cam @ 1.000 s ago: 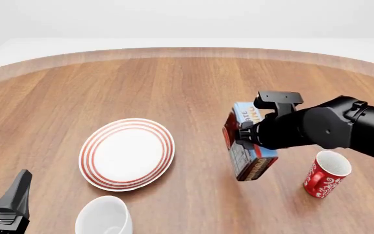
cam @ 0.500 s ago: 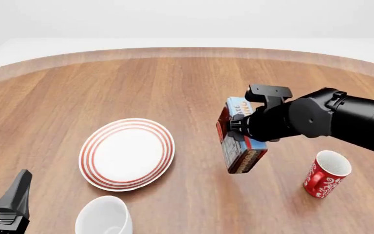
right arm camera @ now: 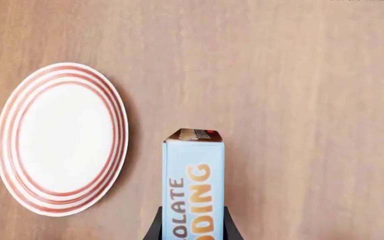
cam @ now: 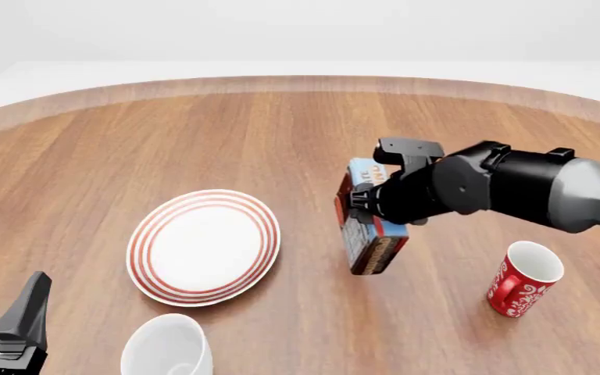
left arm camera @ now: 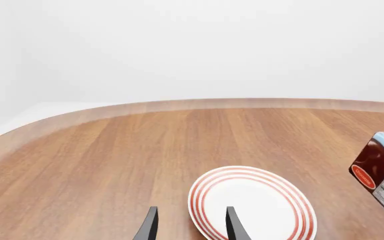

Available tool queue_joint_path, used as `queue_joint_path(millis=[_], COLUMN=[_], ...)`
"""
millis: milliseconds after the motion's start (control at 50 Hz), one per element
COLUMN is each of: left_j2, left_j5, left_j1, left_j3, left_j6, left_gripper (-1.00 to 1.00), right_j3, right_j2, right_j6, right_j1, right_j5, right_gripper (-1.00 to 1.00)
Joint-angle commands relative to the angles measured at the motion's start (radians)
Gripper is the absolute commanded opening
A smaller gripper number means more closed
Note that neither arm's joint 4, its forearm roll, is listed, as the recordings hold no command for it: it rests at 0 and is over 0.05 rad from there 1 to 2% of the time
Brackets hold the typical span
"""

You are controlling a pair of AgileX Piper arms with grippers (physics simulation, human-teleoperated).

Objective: Pick up the white mug and put it on the plate, and put the chocolate pudding to the right of the plate.

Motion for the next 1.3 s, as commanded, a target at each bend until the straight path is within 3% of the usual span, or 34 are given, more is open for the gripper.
queue_joint_path(millis=[20, 520, 1300], left_j2=[0.0, 0.0, 0.0], left_j5=[0.0, 0.0, 0.0], left_j1=[0.0, 0.0, 0.0], left_j3=[0.0, 0.0, 0.0], left_j6=[0.0, 0.0, 0.0], left_gripper=[1.0, 1.0, 1.0], right_j3=[-0.041, -0.036, -0.016], right_j2=[0.063, 0.12, 0.172], right_j6=[0.015, -0.002, 0.04], right_j1=[0.002, -0.005, 0.028], right_j5=[-0.014, -0.04, -0.068], right_gripper=[-1.0, -1.0, -1.0])
